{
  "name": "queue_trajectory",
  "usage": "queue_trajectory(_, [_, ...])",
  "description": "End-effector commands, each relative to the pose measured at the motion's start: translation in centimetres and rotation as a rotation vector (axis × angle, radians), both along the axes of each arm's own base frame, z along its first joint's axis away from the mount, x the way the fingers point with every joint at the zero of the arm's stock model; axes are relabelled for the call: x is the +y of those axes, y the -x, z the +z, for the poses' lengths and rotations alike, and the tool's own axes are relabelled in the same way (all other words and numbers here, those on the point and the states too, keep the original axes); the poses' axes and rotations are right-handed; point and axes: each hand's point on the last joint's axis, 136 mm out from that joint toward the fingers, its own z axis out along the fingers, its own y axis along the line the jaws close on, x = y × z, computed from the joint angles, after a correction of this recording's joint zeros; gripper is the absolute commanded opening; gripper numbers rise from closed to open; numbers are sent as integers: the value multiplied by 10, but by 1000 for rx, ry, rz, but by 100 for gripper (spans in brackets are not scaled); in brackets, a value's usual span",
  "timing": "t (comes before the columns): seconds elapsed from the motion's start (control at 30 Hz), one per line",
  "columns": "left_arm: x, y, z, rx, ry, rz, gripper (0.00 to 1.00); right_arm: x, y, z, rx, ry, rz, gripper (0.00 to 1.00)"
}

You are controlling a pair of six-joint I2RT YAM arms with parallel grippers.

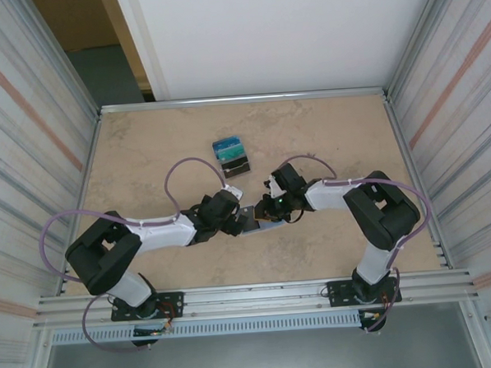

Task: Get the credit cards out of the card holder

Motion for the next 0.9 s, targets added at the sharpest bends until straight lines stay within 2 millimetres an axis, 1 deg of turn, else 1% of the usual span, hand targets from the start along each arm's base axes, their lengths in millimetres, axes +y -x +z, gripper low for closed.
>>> queue_trajectory(0.0, [8, 10, -9, 38, -60, 0, 99, 7, 2, 17, 0, -97, 5, 18])
queue_trajectory(0.1, [8, 11, -10, 42, -66, 1, 99, 6, 1, 20, -3, -121, 4, 15])
queue_trajectory(0.2, [9, 11, -10, 43, -71, 3, 99, 8, 2, 21, 2, -144, 7, 14])
queue_trajectory(0.4, [6, 11, -8, 39, -71, 1, 99, 8, 2, 17, 11, -150, 6, 13])
queue_trajectory(0.6, [9, 11, -9, 37, -85, 4, 99, 2, 0, 16, 13, -150, -15, 9])
queue_trajectory(0.87, [12, 11, -8, 36, -104, 11, 99, -8, -3, 16, 11, -158, -41, 7])
